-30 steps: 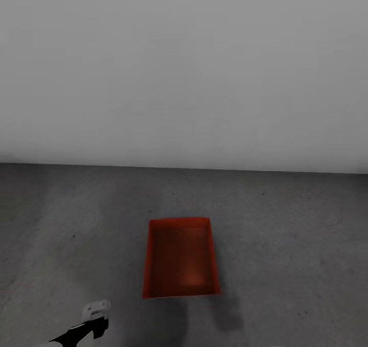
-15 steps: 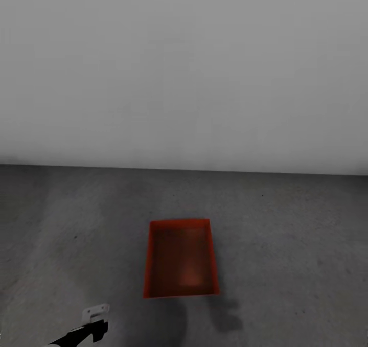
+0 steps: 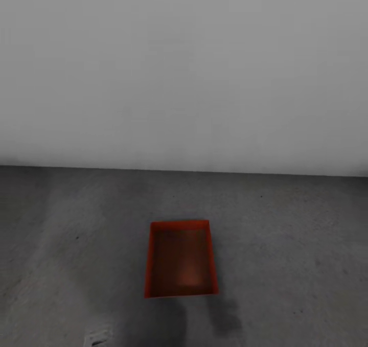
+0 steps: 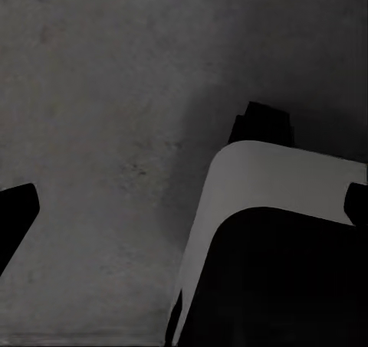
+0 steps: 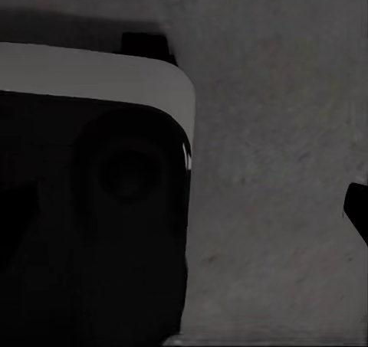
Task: Move the two storage containers from the living room to the garage. In the garage, place one container on the floor and stack the other container on top of it (either order is fine).
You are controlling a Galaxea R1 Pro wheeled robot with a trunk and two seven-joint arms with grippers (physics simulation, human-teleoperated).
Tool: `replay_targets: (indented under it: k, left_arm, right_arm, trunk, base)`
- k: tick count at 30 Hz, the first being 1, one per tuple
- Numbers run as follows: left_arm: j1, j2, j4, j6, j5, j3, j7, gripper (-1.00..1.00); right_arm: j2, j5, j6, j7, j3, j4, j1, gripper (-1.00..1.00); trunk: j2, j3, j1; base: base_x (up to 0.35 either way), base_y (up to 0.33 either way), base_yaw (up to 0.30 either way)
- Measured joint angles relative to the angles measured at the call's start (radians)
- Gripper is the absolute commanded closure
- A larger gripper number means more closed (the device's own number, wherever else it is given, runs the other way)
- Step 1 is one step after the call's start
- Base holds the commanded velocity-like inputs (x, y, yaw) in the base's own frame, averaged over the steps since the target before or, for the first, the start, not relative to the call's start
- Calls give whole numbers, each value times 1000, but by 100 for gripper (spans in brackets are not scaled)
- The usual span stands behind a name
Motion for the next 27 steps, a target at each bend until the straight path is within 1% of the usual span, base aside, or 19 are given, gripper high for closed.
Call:
replay_targets:
  k: [4, 7, 10, 13, 21, 23, 27]
  left_arm:
    - [55, -5, -1, -1, 0, 0, -1, -100]
    - [95, -13, -1, -2, 0, 0, -3, -100]
    - [131, -18, -1, -6, -1, 0, -3, -100]
    - [156, -20, -1, -8, -1, 0, -3, -100]
    - [216, -20, 0, -9, 0, 0, -3, -100]
    - [240, -19, 0, -11, 1, 0, -3, -100]
    - [247, -20, 0, -13, -1, -1, -3, -100]
  right_arm:
    - [-1, 0, -2, 4, 0, 0, 46, -100]
    - [-1, 0, -8, 17, -1, 0, 83, -100]
    - [-2, 0, -13, 23, 0, 0, 110, -100]
    - [-2, 0, -14, 25, -1, 0, 127, -100]
    - [-2, -1, -12, 32, -1, 0, 139, -100]
    - [-2, -2, -8, 36, -1, 0, 139, -100]
    - [-1, -1, -8, 37, 0, 0, 140, -100]
  trunk:
    - [28, 13, -15]
    - [28, 13, -15]
    - [28, 13, -15]
    - [28, 14, -15]
    - [28, 24, -15]
    - [28, 28, -15]
    - [28, 34, -15]
  base:
    - [0, 0, 0]
    - [0, 0, 0]
    - [0, 0, 0]
    - [0, 0, 0]
    - [0, 0, 0]
    - [0, 0, 0]
    - [0, 0, 0]
